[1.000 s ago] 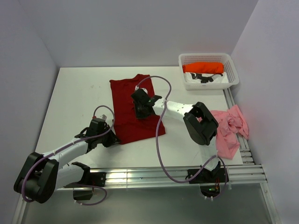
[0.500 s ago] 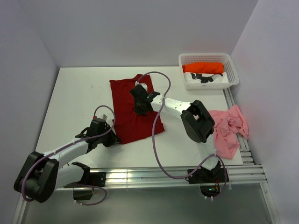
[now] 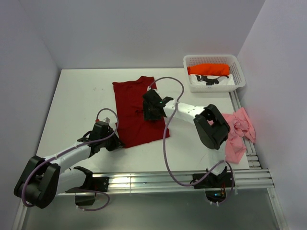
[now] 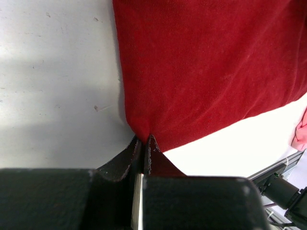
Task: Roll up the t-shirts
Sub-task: Roll the tshirt
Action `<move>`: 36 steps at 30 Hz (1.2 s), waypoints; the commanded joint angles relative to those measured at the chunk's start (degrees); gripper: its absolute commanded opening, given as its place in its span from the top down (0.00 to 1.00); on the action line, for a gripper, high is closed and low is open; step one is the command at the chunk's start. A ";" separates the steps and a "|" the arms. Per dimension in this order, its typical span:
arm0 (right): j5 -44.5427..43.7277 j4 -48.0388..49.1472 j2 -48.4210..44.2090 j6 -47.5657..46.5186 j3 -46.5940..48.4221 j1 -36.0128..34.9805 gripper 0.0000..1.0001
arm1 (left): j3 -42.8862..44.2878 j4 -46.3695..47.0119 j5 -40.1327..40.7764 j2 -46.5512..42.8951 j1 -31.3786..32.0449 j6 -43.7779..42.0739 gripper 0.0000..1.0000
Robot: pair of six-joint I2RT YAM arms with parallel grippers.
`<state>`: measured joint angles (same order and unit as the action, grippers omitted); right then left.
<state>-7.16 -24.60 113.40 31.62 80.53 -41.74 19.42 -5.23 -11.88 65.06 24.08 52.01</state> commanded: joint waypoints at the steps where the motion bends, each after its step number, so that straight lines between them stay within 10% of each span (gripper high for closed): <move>1: 3.20 4.12 -10.90 -0.85 -4.83 1.48 0.43 | 0.27 -4.25 3.09 -0.54 0.36 -0.24 0.94; 12: 9.97 16.33 -35.33 -4.99 -32.79 7.98 0.37 | 0.53 -5.49 3.62 -2.65 0.53 0.20 0.92; 29: 25.34 39.01 -34.76 5.55 -53.28 14.58 0.34 | -0.17 -5.40 4.32 -3.36 0.45 0.29 0.93; 36: 27.90 42.35 -31.41 9.34 -55.04 14.84 0.49 | 0.18 -5.93 4.59 -3.27 0.45 0.11 0.93</move>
<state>18.83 13.43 81.19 38.48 26.92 -27.33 19.40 -8.86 -9.08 62.35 24.36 52.25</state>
